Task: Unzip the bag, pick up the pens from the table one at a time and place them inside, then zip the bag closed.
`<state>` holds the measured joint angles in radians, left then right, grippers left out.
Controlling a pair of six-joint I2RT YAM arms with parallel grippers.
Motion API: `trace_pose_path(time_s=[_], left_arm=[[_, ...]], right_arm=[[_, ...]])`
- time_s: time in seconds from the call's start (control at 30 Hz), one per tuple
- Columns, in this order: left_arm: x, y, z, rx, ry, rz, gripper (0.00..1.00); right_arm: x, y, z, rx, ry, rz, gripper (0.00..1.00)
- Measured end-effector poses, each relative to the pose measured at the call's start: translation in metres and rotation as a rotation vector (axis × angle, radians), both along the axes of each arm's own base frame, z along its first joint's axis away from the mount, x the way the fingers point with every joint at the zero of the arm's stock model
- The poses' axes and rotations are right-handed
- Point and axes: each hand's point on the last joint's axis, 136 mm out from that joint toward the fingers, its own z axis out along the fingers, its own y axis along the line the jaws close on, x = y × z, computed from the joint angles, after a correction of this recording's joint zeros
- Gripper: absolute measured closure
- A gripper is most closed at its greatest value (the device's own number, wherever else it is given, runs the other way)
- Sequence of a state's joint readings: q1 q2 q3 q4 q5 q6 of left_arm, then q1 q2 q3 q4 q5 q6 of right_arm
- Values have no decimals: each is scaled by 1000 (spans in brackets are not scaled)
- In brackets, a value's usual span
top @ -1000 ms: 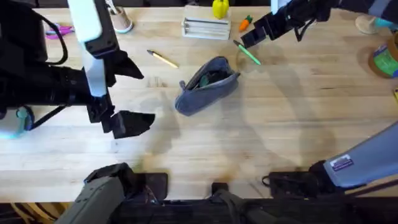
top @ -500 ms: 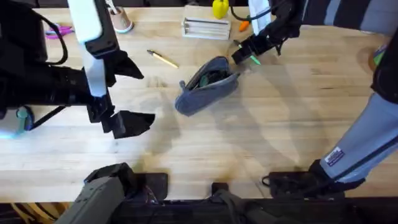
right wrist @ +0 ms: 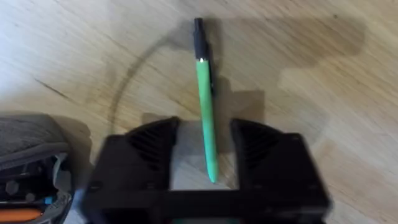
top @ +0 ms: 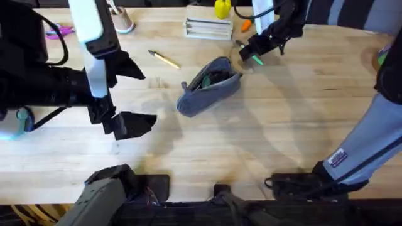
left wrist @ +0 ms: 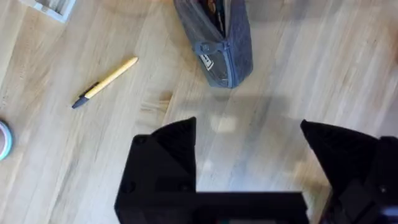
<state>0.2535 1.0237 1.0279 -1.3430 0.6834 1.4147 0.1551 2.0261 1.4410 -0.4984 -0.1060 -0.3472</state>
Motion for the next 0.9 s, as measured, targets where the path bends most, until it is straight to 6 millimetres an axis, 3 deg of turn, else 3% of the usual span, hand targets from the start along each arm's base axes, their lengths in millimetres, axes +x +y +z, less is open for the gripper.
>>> trace_pose_path(time_s=[0.1,0.13,0.53,0.63,0.83,0.9], left_arm=[[0,0,0,0,0,0,7],[0,0,0,0,0,0,7],[0,0,0,0,0,0,7],[0,0,0,0,0,0,7],[0,0,0,0,0,0,7],[0,0,0,0,0,0,7]], right_arm=[[2,-2,0,-10,-5,-4,856],[4,-2,1,-11,-11,-10,938],[-2,-5,10,-22,-7,-9,963],[-1,-5,37,-22,-66,5,966],[-4,5,137,20,-299,90,970],[-11,12,162,45,-356,142,970]])
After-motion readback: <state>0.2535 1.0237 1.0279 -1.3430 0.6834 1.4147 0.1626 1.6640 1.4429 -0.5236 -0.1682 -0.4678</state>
